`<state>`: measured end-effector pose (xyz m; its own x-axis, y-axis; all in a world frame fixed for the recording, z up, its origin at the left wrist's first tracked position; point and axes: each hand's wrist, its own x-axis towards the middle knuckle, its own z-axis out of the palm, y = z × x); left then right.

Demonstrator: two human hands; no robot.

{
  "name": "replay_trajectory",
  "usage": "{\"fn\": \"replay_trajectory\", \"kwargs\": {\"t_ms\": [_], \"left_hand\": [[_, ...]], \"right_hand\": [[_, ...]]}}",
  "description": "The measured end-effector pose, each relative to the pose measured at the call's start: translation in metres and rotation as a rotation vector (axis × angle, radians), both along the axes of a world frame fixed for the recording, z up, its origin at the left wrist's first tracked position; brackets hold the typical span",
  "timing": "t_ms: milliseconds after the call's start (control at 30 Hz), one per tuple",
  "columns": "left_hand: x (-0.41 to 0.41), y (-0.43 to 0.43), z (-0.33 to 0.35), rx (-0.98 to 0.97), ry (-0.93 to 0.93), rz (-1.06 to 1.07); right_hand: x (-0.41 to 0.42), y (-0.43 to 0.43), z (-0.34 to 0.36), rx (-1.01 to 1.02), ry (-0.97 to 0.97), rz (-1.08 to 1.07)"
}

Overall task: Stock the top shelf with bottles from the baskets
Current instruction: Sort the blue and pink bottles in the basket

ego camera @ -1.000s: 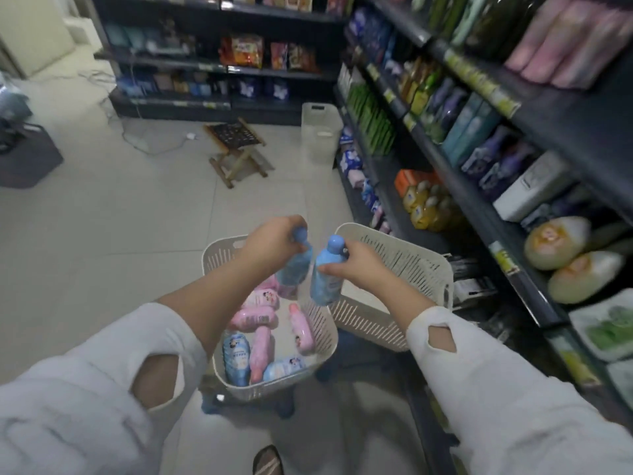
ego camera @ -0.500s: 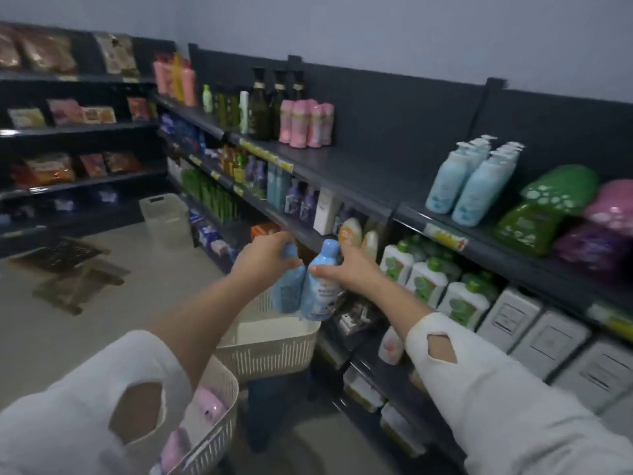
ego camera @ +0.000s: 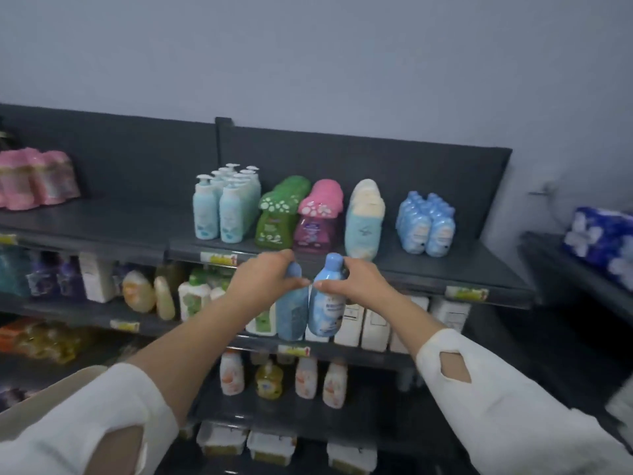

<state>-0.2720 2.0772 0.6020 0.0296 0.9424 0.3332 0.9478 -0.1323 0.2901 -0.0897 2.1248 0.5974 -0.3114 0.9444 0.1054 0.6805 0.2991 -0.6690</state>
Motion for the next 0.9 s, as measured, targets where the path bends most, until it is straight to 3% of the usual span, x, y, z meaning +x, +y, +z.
{"fn": "replay_trajectory", "kwargs": {"t_ms": [200,467,600,900], "left_hand": [[0.12,0.066,0.026,0.12,0.113,-0.121],[0.226,0.159,0.053,0.188,0.259,-0.05],[0.247,0.197,0.05,0.075,0.17,-0.029],[0.272,0.261,0.046,0.079,0.117,0.021]], "right_hand": [[0.124,0.046,0.017,0.066,0.0,-0.183],[0.238,0.125,0.036,0.101,0.091,-0.288],[0.262,0.158,0.027,0.096,0.102,-0.354],[0.256,0.215,0.017,0.094,-0.032,-0.399]]}}
